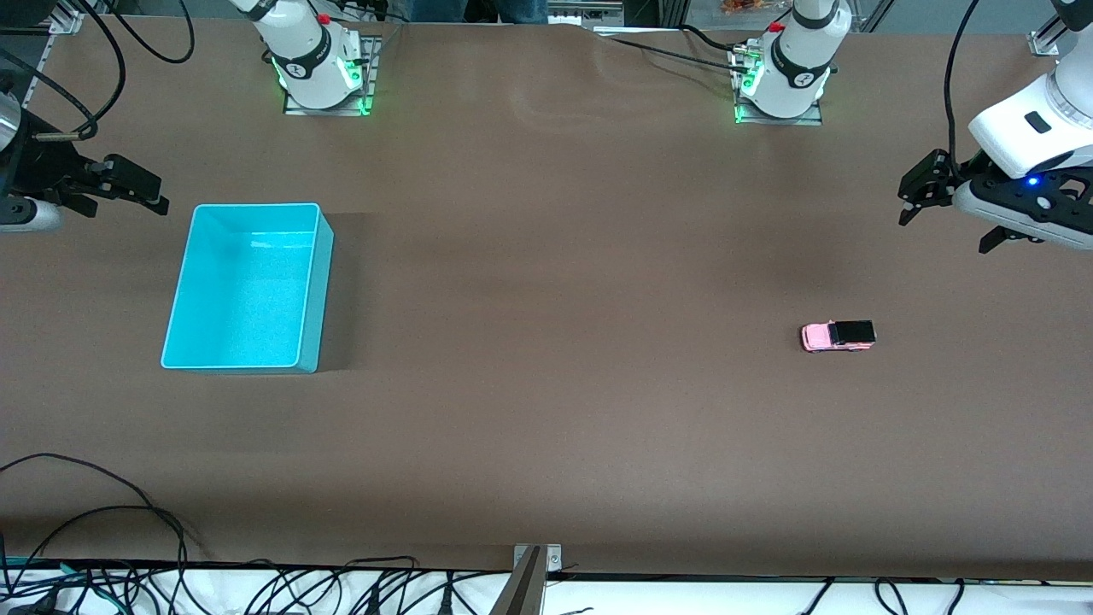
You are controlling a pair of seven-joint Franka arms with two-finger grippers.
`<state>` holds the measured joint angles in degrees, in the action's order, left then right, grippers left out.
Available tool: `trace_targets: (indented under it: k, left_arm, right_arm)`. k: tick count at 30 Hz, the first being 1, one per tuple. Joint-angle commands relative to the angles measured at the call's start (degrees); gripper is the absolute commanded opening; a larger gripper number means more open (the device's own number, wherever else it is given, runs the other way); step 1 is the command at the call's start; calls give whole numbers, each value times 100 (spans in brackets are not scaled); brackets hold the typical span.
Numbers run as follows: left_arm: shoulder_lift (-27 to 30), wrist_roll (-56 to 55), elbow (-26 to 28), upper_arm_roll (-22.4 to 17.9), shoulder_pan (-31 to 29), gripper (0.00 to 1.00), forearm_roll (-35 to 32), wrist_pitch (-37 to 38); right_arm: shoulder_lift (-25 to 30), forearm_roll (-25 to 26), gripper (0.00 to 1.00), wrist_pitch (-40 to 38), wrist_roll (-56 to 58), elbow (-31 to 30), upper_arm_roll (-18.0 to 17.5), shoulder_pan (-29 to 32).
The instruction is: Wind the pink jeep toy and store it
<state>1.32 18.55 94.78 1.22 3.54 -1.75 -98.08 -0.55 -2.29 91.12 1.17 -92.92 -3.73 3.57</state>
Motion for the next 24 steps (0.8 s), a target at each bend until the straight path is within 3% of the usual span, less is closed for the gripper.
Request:
trace_targets:
  k: [1,5,11,24]
  left_arm:
    - [88,61,76,-69,7,100,237,297]
    - [97,61,76,-16,-72,100,254,430]
    - [114,96,76,485,-521,100,246,421]
    - [114,79,67,415,-381,100,237,413]
  right_arm:
    - [-33,36,100,-42,68,98,-14,21]
    - [-33,36,100,-42,67,98,-14,21]
    - [-33,45,100,-42,76,98,-14,21]
    - [-33,27,100,-33,68,98,-14,21]
